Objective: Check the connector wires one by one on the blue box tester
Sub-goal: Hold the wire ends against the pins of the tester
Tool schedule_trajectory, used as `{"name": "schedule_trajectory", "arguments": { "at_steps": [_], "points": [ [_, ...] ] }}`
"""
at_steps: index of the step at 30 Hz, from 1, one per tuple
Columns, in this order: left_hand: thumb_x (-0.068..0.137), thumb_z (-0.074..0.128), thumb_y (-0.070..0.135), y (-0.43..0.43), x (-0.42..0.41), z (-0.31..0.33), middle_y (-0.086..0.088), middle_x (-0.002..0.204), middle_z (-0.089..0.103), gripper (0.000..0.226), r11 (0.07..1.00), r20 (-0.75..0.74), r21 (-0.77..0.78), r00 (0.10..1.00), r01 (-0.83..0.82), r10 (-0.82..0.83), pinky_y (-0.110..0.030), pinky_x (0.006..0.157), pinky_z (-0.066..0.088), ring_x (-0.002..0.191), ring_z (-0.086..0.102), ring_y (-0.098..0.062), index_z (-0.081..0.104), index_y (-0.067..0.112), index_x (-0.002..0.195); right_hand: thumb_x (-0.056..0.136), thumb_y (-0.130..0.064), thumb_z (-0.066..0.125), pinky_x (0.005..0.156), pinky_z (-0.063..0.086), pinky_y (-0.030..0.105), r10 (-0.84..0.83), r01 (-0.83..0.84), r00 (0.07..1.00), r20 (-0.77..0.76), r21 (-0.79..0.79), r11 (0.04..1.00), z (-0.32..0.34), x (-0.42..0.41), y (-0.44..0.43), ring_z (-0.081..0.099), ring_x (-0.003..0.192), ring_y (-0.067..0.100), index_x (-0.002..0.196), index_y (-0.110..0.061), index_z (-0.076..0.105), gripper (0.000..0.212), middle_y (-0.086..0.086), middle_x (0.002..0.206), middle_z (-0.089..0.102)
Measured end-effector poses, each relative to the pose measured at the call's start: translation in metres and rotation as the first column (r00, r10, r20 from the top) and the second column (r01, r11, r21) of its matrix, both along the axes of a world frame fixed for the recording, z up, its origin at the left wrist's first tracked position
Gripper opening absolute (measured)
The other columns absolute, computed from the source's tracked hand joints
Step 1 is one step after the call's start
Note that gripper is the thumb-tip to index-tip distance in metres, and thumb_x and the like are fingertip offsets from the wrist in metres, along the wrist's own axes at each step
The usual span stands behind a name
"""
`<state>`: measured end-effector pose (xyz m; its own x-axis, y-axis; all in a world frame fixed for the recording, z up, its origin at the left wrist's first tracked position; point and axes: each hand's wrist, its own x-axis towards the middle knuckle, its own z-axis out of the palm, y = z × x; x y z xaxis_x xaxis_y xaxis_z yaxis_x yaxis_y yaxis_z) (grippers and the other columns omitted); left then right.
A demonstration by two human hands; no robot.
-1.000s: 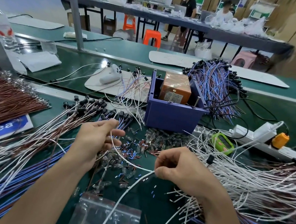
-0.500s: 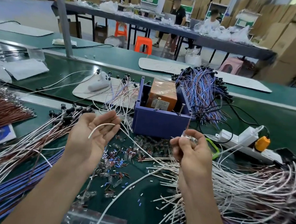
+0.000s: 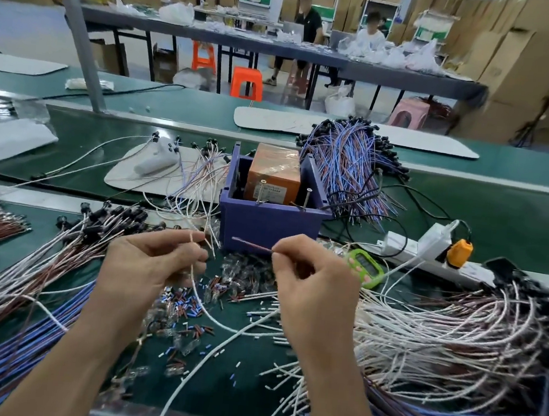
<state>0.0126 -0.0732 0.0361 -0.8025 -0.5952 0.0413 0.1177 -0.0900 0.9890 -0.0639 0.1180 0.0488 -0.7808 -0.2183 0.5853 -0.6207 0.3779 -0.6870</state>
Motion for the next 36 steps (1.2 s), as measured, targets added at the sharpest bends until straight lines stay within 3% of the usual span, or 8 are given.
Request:
{"name": "schedule_trajectory", "arguments": {
  "at_steps": [3,6,10,13,17,20,26,36],
  "points": [
    [0.082,0.076,0.016,0.007,-0.011,0.001,-0.011,0.069,0.074,0.011,0.997,0.0,0.056,0.999,-0.049,0.049,-0.021,0.045,0.051,0.046,0.057,-0.015,0.083,0.012,0.09,0.084,-0.016,0.079,0.063,0.053,0.03,-0.093,0.101,0.975,-0.203,0.031,0.994,0.017,-0.007,0.006,0.059,0.063,0.009,0.086,-0.025,0.075,0.01,-0.012,0.072,0.069],
    [0.092,0.071,0.003,0.015,-0.027,0.001,-0.007,0.056,0.063,0.012,0.989,0.005,0.065,0.991,-0.132,0.132,-0.018,0.036,0.037,0.039,0.044,-0.012,0.08,0.007,0.086,0.081,-0.013,0.082,0.072,0.046,0.026,-0.147,0.169,0.934,-0.325,0.041,0.985,0.025,-0.018,0.011,0.054,0.072,0.008,0.086,-0.022,0.076,0.011,-0.008,0.076,0.072],
    [0.09,0.07,0.0,0.024,-0.046,-0.003,-0.004,0.049,0.057,0.022,0.97,0.04,0.041,0.97,-0.24,0.238,-0.019,0.035,0.032,0.034,0.04,-0.013,0.08,0.013,0.075,0.083,-0.013,0.082,0.073,0.049,0.036,-0.252,0.261,0.924,-0.287,-0.008,0.965,0.019,-0.038,0.022,0.047,0.073,0.005,0.088,-0.021,0.077,0.01,-0.01,0.073,0.069],
    [0.088,0.071,0.003,0.028,-0.053,-0.01,-0.005,0.05,0.059,0.021,0.965,0.043,0.002,0.964,-0.264,0.263,-0.023,0.035,0.036,0.035,0.043,-0.016,0.082,0.02,0.083,0.081,-0.016,0.084,0.071,0.051,0.046,-0.367,0.363,0.903,-0.223,-0.061,0.93,0.007,-0.044,0.024,0.037,0.073,0.002,0.093,-0.019,0.08,0.014,-0.016,0.071,0.05],
    [0.087,0.072,0.004,0.029,-0.057,-0.018,-0.005,0.052,0.06,0.025,0.974,0.051,-0.023,0.973,-0.224,0.225,-0.022,0.034,0.036,0.036,0.046,-0.015,0.083,0.027,0.091,0.079,-0.019,0.086,0.08,0.039,0.036,-0.386,0.382,0.894,-0.226,-0.065,0.922,-0.001,-0.048,0.025,0.044,0.069,0.01,0.093,-0.021,0.081,0.015,-0.014,0.067,0.05],
    [0.087,0.07,0.002,0.029,-0.058,-0.018,-0.005,0.052,0.062,0.034,0.978,0.046,-0.039,0.977,-0.206,0.208,-0.02,0.034,0.037,0.035,0.047,-0.015,0.083,0.034,0.087,0.077,-0.019,0.088,0.081,0.037,0.035,-0.381,0.377,0.891,-0.247,-0.064,0.924,-0.002,-0.05,0.023,0.047,0.066,0.015,0.093,-0.02,0.082,0.017,-0.03,0.069,0.04],
    [0.087,0.069,0.0,0.031,-0.056,-0.017,-0.006,0.053,0.061,0.036,0.983,0.037,-0.035,0.983,-0.181,0.182,-0.02,0.035,0.037,0.036,0.045,-0.016,0.083,0.033,0.087,0.081,-0.028,0.084,0.081,0.023,0.028,-0.438,0.441,0.877,-0.2,-0.031,0.897,-0.004,-0.056,0.028,0.044,0.079,0.01,0.095,-0.024,0.081,0.015,-0.014,0.081,0.073],
    [0.088,0.069,-0.001,0.034,-0.052,-0.013,-0.009,0.054,0.06,0.03,0.988,0.032,-0.04,0.988,-0.151,0.152,-0.02,0.033,0.036,0.037,0.045,-0.015,0.083,0.024,0.083,0.085,-0.022,0.082,0.08,0.028,0.035,-0.386,0.404,0.903,-0.19,0.069,0.912,0.008,-0.076,0.018,0.046,0.077,0.017,0.09,-0.023,0.081,0.006,-0.008,0.072,0.072]
  ]
}}
